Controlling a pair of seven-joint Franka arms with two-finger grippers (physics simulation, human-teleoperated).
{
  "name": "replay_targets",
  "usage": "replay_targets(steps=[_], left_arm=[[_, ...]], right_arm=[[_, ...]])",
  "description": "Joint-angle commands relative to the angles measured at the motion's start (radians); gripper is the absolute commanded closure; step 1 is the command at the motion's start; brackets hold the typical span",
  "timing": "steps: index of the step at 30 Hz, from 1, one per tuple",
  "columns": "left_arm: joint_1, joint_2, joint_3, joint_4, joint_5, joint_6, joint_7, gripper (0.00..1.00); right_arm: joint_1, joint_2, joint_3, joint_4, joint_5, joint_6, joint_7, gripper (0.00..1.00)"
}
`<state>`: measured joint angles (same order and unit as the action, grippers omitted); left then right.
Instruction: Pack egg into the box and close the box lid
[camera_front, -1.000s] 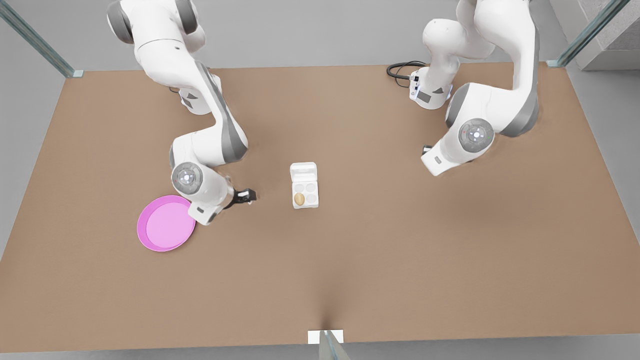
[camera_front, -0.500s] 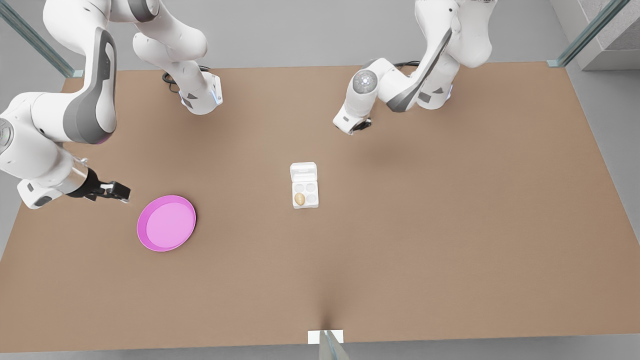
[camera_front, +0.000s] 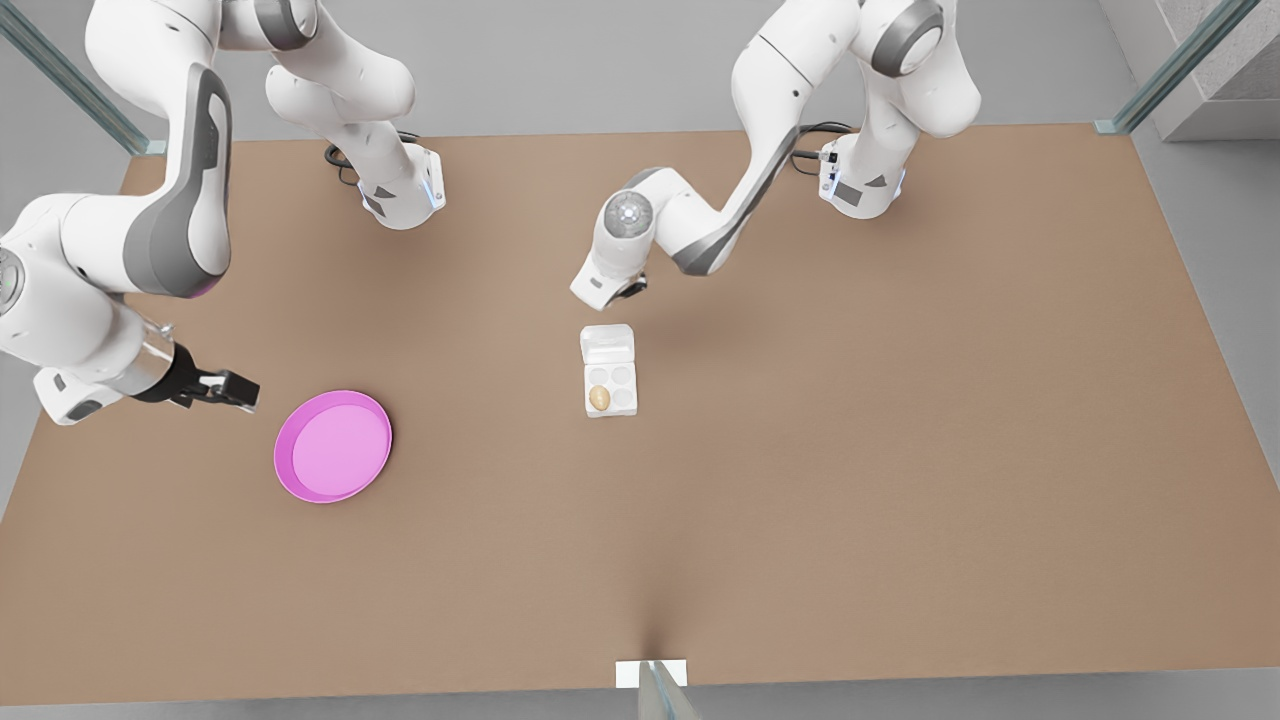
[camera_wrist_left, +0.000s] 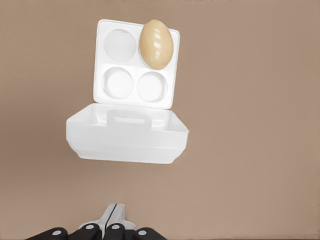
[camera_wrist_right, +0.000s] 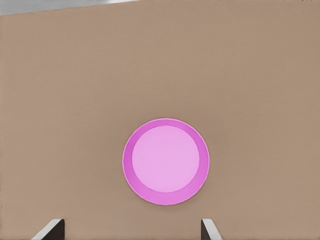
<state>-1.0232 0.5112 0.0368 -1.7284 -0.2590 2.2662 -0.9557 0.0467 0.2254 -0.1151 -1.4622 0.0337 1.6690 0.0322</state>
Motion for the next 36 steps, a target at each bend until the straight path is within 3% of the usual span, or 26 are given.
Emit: replay_targets(steps=[1,14,21,22,23,24,25,26,28,29,30,32,36], left_arm=[[0.000,0.006,0.000,0.004,0.004,0.001,0.000,0.79],[0.003,0.121,0.044,0.153,0.006,-0.001,0.014,0.79],[0.008,0.239,0.078,0.329,0.023,-0.013,0.014,0.79],[0.011,0.250,0.097,0.377,0.029,-0.059,0.015,0.79],[0.014,0.204,0.153,0.447,0.030,-0.224,0.032,0.78],[0.086,0.153,0.190,0.565,0.017,-0.523,0.155,0.00],[0.247,0.060,0.207,0.607,0.014,-0.779,0.377,0.00],[0.383,-0.003,0.232,0.606,0.023,-0.899,0.596,0.00],[0.425,-0.025,0.486,0.595,0.023,-0.973,0.935,0.00],[0.695,-0.197,0.171,0.454,0.214,-0.945,0.931,0.00],[0.868,-0.322,-0.043,0.303,0.287,-0.873,0.867,0.00],[0.904,-0.441,-0.055,0.268,0.285,-0.884,0.864,0.00],[0.904,-0.442,-0.057,0.268,0.285,-0.907,0.850,0.00]], right_arm=[[-0.001,0.000,0.000,0.000,0.000,0.000,0.000,0.00],[0.005,0.008,0.002,0.003,0.000,0.000,-0.002,0.00],[-0.001,0.008,0.000,0.003,0.000,0.003,-0.002,0.00],[-0.002,0.008,0.000,0.003,0.000,0.003,-0.002,0.00],[-0.002,0.008,0.000,0.005,0.000,0.003,-0.002,0.00],[-0.001,0.008,0.000,0.005,0.000,0.003,-0.002,0.00],[-0.001,0.006,0.000,0.005,0.000,0.002,-0.002,0.00],[-0.001,0.008,0.000,0.016,0.000,-0.002,-0.002,0.00],[-0.002,0.008,0.000,0.016,0.000,-0.002,-0.003,0.00],[-0.002,0.008,0.000,0.016,0.000,0.000,-0.002,0.00],[-0.002,0.008,0.000,0.017,0.000,0.000,-0.002,0.00],[-0.002,0.008,0.000,0.017,0.002,0.000,-0.002,0.00],[-0.002,0.009,0.000,0.017,0.000,0.002,-0.003,0.00]])
